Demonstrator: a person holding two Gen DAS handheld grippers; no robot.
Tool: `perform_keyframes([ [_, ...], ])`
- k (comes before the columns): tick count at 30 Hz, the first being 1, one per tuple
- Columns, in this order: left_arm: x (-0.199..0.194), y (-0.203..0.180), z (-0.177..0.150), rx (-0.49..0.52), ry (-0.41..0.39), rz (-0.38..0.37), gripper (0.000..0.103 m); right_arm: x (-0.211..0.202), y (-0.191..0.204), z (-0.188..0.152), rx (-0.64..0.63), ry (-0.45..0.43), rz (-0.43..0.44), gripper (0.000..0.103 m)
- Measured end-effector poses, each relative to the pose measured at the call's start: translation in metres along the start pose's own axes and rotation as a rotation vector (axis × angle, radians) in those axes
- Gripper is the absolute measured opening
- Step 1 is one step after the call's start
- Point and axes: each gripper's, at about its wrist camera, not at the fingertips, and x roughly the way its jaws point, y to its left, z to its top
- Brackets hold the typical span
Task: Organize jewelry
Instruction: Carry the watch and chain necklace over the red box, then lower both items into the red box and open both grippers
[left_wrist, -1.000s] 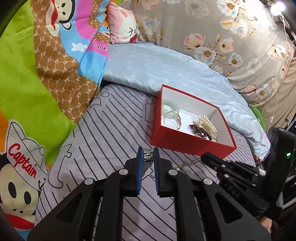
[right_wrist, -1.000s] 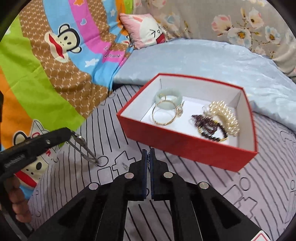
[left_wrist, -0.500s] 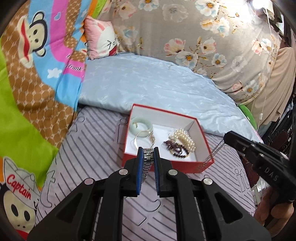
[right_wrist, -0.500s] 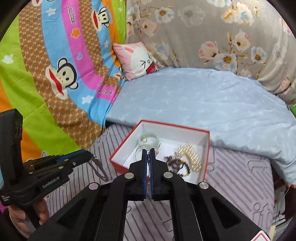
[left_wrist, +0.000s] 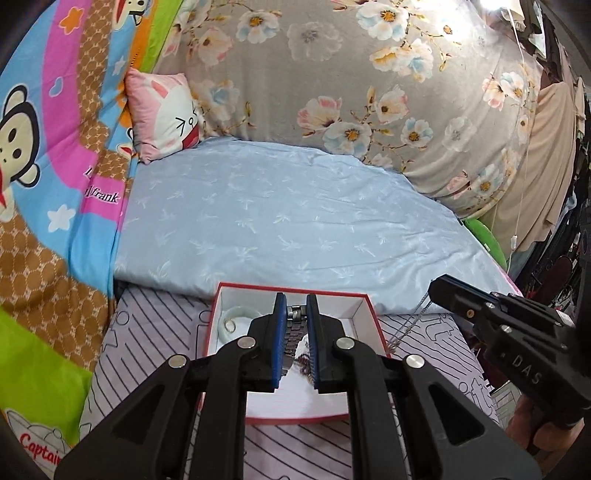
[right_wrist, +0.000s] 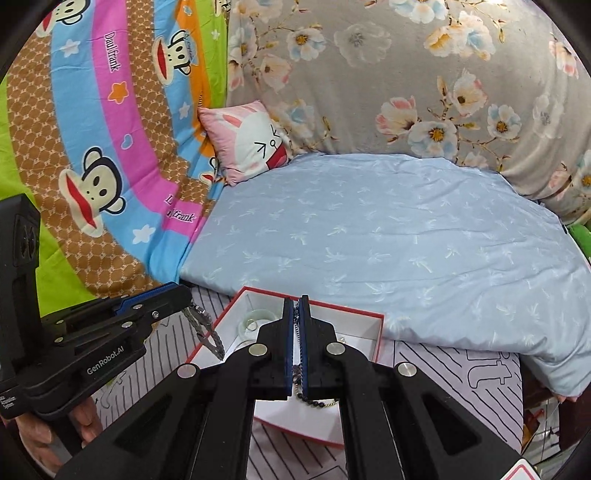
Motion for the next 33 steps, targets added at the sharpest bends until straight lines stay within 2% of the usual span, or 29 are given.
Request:
perform_keyframes([
  [4, 0.021, -0.004, 0.006, 0.011, 0.012, 0.013, 0.01, 0.015, -0.01, -0.001, 0.022, 0.014, -0.003, 0.002],
  [14, 0.067, -0.002, -0.003, 0.021, 0.067, 0.058, 0.01, 0.049, -0.022, -0.01, 0.051, 0.059, 0.011, 0.002],
  [33, 0.11, 0.012, -0.024, 0.025, 0.129, 0.121, 0.01, 0.105, -0.031, -0.041, 0.08, 0.153, 0.022, 0.002],
])
